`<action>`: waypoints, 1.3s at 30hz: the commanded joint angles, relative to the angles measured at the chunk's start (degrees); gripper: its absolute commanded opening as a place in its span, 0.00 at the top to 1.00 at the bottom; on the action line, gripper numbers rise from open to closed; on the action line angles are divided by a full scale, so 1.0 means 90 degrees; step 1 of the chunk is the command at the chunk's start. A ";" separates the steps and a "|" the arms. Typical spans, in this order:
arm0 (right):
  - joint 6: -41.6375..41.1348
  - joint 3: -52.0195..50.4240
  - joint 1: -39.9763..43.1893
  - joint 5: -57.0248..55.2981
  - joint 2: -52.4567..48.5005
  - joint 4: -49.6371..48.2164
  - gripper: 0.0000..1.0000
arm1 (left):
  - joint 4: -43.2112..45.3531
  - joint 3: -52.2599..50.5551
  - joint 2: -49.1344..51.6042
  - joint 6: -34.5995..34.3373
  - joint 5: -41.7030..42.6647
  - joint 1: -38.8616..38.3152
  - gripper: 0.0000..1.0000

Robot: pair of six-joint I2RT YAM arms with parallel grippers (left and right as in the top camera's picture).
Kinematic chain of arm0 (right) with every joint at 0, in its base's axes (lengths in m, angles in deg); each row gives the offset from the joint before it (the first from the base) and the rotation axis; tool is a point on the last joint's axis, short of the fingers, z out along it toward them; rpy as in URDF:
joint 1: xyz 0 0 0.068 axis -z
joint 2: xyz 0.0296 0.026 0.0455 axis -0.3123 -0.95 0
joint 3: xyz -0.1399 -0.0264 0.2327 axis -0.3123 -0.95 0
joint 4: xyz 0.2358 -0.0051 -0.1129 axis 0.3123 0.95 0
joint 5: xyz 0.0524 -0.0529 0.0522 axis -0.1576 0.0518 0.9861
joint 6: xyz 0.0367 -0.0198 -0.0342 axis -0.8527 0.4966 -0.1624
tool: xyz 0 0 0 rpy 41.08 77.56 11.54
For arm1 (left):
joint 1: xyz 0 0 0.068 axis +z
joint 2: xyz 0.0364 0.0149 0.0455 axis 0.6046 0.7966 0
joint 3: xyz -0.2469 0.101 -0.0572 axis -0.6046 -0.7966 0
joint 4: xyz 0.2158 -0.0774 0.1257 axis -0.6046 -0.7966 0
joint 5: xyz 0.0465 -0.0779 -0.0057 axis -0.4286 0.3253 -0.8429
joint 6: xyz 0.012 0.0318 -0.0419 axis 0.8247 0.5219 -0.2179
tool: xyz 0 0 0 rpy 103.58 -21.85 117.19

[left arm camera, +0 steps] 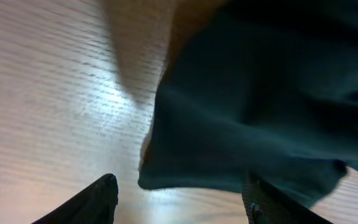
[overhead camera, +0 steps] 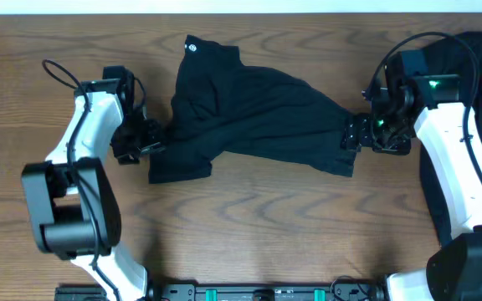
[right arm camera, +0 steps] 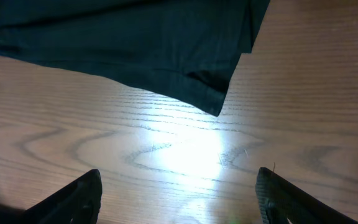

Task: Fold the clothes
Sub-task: 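Lower both grippers to the folded shirt's left and right edges, then grasp the shirt's sides with both grippers and pull them apart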

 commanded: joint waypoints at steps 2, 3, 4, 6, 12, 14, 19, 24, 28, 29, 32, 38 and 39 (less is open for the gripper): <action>-0.0143 -0.0070 -0.0029 -0.0058 -0.0005 -0.0046 0.23 | 0.0010 -0.0034 0.0646 0.0362 0.0168 0.0080 0.34; -0.0143 -0.0070 -0.0022 -0.0061 -0.0005 -0.0053 0.23 | 0.0027 -0.0034 0.0787 0.0364 0.0185 0.0080 0.34; -0.0143 -0.0070 -0.0019 -0.0061 -0.0005 -0.0063 0.22 | 0.0034 -0.0034 0.0930 0.0367 0.0231 0.0080 0.34; -0.0172 -0.0070 -0.0017 -0.0068 -0.0005 -0.0087 0.22 | 0.0051 -0.0034 0.1144 0.0367 0.0299 0.0080 0.35; -0.0471 -0.0083 0.0039 -0.0136 -0.0005 -0.0296 0.21 | -0.0231 -0.0032 0.1331 0.0483 0.0340 0.0107 0.94; -0.0476 -0.0117 0.0056 -0.0136 -0.0005 -0.0396 0.23 | -0.0452 -0.0032 0.1260 0.0481 0.0340 0.0187 0.94; -0.0714 -0.0420 0.0034 -0.0175 -0.0007 -0.0588 0.37 | -0.1015 -0.0032 0.0840 0.0338 0.0338 0.0656 0.94; -0.0967 -0.1307 0.0036 -0.0240 -0.0007 -0.1192 0.51 | -0.1372 -0.0032 0.0024 0.0335 -0.0168 0.1326 0.94; -0.0969 -0.2188 0.0019 -0.0194 -0.0007 -0.2256 0.55 | -0.1559 -0.0032 -0.0568 0.0338 -0.0160 0.1739 0.94; -0.0969 -0.2365 0.0017 -0.0148 -0.0007 -0.2504 0.53 | -0.1586 -0.0032 -0.0682 0.0338 -0.0160 0.1797 0.94; -0.0964 -0.2902 0.0015 0.0270 -0.0007 -0.3279 0.47 | -0.1610 -0.0034 -0.0940 0.0335 -0.0160 0.1860 0.94; -0.0855 -0.3876 -0.0185 0.1287 -0.0007 -0.4821 0.57 | -0.1685 -0.0034 -0.1076 0.0335 -0.0158 0.1853 0.94; -0.0789 -0.3995 -0.0250 0.1426 -0.0007 -0.5008 0.59 | -0.1685 -0.0034 -0.1076 0.0335 -0.0158 0.1853 0.94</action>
